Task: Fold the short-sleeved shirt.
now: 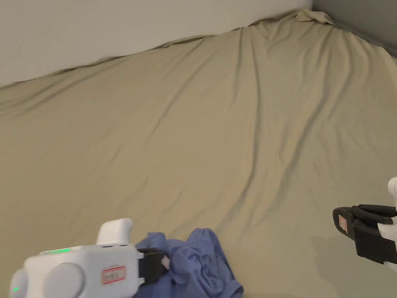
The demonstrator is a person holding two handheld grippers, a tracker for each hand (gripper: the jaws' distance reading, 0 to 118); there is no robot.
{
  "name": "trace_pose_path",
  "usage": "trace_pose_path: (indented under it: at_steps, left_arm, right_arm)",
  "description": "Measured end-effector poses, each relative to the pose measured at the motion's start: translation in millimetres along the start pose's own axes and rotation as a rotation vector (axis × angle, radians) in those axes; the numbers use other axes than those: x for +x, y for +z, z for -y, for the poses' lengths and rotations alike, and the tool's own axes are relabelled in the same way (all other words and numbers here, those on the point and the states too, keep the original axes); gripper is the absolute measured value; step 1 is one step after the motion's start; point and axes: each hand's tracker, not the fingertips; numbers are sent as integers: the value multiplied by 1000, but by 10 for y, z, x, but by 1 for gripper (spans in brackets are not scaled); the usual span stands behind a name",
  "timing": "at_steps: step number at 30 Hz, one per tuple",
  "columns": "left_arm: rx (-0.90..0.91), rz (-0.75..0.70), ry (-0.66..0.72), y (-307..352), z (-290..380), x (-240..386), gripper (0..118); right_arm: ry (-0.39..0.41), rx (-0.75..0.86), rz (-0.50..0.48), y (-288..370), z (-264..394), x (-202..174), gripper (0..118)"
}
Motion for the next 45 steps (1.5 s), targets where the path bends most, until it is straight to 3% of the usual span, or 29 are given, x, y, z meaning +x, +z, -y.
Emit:
trace_pose_path:
  at_steps: [4,5,6,7,8,14,15,16,17,18,20,21,23,28,30,33,39,45]
  left_arm:
    - [-61,67,19,-403,-112,240,11]
    - [-71,90,30,-452,-135,240,19]
    - [-80,143,59,-459,-153,204,37]
    - [-81,197,80,-417,-159,187,75]
    - [-75,222,87,-320,-146,197,87]
    - [189,-264,-123,978,89,232,87]
    - [235,-329,-121,1105,189,208,86]
    - [302,-391,-119,1195,312,197,66]
    - [329,-420,-123,1222,381,186,22]
    - [312,-411,-94,1141,383,123,0]
    - [312,-323,-19,943,385,97,0]
    - [224,-270,-55,783,349,170,0]
    - [242,-295,-152,462,265,358,0]
    - [78,-250,-261,-388,204,688,0]
    - [63,-274,-260,-644,257,742,0]
    - [14,-171,-219,-874,255,842,0]
    - [42,-130,-230,-974,237,970,0]
    - [189,-135,-242,-120,283,804,0]
  right_arm:
    - [-33,7,40,87,42,197,2]
    - [-40,8,47,102,51,210,2]
    - [-47,8,53,116,58,233,2]
    - [-50,9,58,128,62,254,2]
    - [-52,8,63,136,61,268,2]
    - [-39,5,86,121,-2,292,2]
    - [-40,7,81,112,-14,282,2]
    - [-39,9,74,100,-23,264,2]
    - [-36,10,70,91,-30,242,2]
    - [-30,9,65,77,-35,217,2]
    - [-18,2,54,50,-38,187,2]
    - [-12,-3,56,40,-39,176,2]
    - [-4,-9,61,42,-35,180,2]
    - [-8,-27,99,73,-24,248,2]
    - [-14,-29,109,91,-17,283,2]
    - [-15,-38,125,92,-9,313,2]
    - [-20,-34,137,135,-35,312,2]
    - [20,-23,113,160,-130,87,2]
